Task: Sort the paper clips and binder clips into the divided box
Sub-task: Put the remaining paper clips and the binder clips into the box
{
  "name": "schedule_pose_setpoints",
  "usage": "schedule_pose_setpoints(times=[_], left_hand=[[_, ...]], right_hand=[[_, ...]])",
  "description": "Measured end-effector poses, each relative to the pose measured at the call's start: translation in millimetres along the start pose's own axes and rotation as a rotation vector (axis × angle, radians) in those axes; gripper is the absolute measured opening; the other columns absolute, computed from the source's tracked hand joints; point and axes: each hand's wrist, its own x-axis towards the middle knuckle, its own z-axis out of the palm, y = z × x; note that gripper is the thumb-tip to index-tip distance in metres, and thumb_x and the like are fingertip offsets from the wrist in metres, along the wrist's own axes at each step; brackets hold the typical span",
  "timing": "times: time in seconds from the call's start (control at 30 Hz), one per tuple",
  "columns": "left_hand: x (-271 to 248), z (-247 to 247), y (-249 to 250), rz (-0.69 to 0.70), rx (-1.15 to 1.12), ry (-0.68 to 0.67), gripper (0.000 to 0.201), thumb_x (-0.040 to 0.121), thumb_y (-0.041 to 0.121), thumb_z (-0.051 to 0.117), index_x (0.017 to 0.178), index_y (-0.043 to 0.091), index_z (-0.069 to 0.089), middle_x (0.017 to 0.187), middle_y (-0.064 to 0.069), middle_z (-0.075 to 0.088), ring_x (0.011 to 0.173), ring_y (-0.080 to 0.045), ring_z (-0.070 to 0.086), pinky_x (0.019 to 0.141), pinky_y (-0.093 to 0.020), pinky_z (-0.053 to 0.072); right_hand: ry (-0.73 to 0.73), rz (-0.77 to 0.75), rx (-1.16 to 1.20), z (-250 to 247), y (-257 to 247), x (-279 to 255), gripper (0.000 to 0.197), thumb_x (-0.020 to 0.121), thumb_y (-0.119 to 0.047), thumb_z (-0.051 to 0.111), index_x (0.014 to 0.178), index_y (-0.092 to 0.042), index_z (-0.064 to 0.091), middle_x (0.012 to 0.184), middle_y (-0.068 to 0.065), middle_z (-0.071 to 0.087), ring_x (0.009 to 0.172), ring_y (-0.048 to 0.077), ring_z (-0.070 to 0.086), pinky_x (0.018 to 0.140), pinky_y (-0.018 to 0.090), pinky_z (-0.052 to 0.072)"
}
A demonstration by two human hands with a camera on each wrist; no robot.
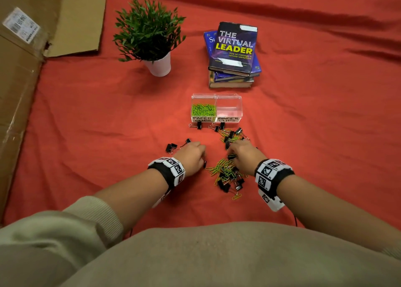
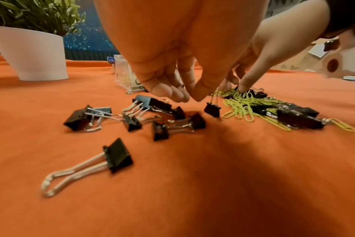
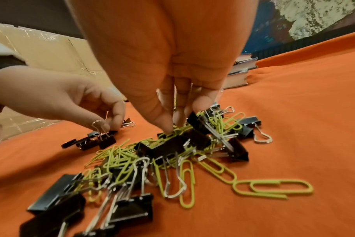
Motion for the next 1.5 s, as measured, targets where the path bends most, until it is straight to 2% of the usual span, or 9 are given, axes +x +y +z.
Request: schedule_pose_setpoints(times=[0.13,0.27,0.43,0.63,0.77,0.93,1.13,1.23,1.5], left_hand=[[-5,6,17,0.09,-0.031,0.096,0.023,0.08,0.005,0.05,0.101,0.009,0.059,0.105,-0.01,0.054,0.104,-0.029,0.052,0.091,-0.036,0.043],[-8,12,30,0.17,0.129,0.06,0.023,0.086,0.021,0.053,0.103,0.005,0.055,0.108,-0.012,0.054,0.106,-0.028,0.048,0.093,-0.036,0.038],[-13,24,26,0.057,0.205,-0.018,0.041,0.088,0.038,0.06,0.113,0.007,0.051,0.117,-0.009,0.052,0.113,-0.027,0.048,0.095,-0.037,0.041],[-13,27,31,0.053,0.273,0.032,0.025,0.091,0.023,0.051,0.107,0.005,0.056,0.111,-0.013,0.056,0.107,-0.032,0.053,0.087,-0.041,0.043],[-11,29,35,0.042,0.301,0.03,0.017,0.09,0.009,0.046,0.101,0.002,0.057,0.106,-0.016,0.058,0.102,-0.035,0.055,0.081,-0.043,0.044],[-6,28,36,0.018,0.296,0.007,0.021,0.091,0.011,0.043,0.107,0.002,0.054,0.112,-0.015,0.055,0.106,-0.034,0.053,0.083,-0.041,0.043],[1,15,19,-0.045,0.02,-0.001,0.021,0.09,0.015,0.049,0.105,0.002,0.053,0.111,-0.018,0.058,0.103,-0.034,0.056,0.085,-0.038,0.043],[1,4,11,-0.112,-0.13,0.031,0.018,0.091,0.016,0.051,0.105,0.006,0.058,0.104,-0.015,0.065,0.096,-0.031,0.06,0.077,-0.03,0.044],[0,2,8,-0.109,-0.145,0.026,0.021,0.088,0.016,0.052,0.107,0.01,0.06,0.106,-0.011,0.064,0.098,-0.029,0.06,0.08,-0.031,0.045]], right_hand=[[0.009,-0.172,-0.054,3,-11,-3,0.046,0.074,0.004,0.051,0.118,-0.006,0.058,0.115,0.009,0.054,0.112,0.027,0.044,0.097,0.036,0.041],[-0.084,-0.241,-0.095,15,-19,-1,0.037,0.073,0.003,0.05,0.108,0.0,0.061,0.111,0.013,0.055,0.104,0.03,0.05,0.091,0.042,0.045],[-0.035,-0.261,-0.092,20,-19,-3,0.032,0.083,0.0,0.051,0.113,-0.003,0.063,0.104,0.014,0.055,0.099,0.031,0.052,0.087,0.04,0.044],[-0.012,-0.141,-0.022,25,-19,-8,0.024,0.09,-0.005,0.047,0.107,0.001,0.062,0.107,0.015,0.054,0.103,0.028,0.051,0.089,0.031,0.038],[0.022,-0.137,-0.01,32,-18,-8,0.016,0.086,-0.002,0.049,0.097,0.003,0.061,0.103,0.018,0.054,0.098,0.031,0.05,0.085,0.034,0.041],[-0.022,-0.074,0.028,26,-18,-5,0.014,0.091,-0.009,0.05,0.1,-0.002,0.058,0.105,0.013,0.057,0.1,0.028,0.052,0.087,0.033,0.042],[-0.017,0.121,0.398,5,-9,-5,0.017,0.09,-0.011,0.056,0.106,-0.014,0.063,0.089,-0.001,0.061,0.08,0.016,0.059,0.068,0.025,0.049],[-0.034,0.177,0.592,-5,-2,-3,0.018,0.091,-0.009,0.055,0.105,-0.013,0.065,0.087,0.002,0.063,0.074,0.017,0.058,0.073,0.035,0.053],[-0.124,0.355,1.44,-19,-10,-2,0.027,0.086,0.003,0.029,0.076,-0.004,0.052,0.069,0.011,0.047,0.058,0.022,0.05,0.052,0.027,0.044]])
